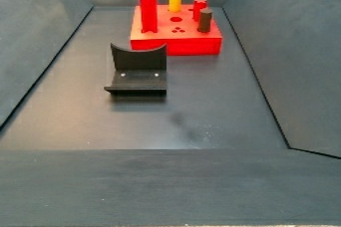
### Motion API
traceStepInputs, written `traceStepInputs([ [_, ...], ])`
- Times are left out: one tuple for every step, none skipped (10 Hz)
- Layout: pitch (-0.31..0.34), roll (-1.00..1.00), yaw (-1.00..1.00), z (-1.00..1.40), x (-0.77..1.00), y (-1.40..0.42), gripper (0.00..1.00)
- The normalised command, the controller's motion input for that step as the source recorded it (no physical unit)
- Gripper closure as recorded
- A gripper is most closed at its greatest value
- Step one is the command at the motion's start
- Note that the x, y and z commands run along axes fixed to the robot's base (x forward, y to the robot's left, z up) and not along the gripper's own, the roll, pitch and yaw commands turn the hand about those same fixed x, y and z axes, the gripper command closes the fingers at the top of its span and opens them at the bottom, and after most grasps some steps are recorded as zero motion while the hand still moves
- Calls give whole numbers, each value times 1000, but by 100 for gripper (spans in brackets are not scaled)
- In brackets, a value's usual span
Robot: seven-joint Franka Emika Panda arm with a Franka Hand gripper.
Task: Pick up the round object. Move up. Move to above the board. Insert the round object.
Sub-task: Insert the round object.
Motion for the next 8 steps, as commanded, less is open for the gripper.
traceStepInputs([
  [0, 133, -343, -1000, 534, -43, 100],
  [0, 123, -326, -1000, 177, 0, 100],
  [-59, 50, -306, -1000, 0, 11, 100],
  [-91, 40, -269, -991, 0, 0, 100],
  [-33, 0, -154, -894, 91, 86, 100],
  [-90, 0, -74, -594, 114, 77, 100],
  [-83, -30, -71, -180, 0, 100, 100],
  [-86, -104, 0, -223, 0, 94, 100],
])
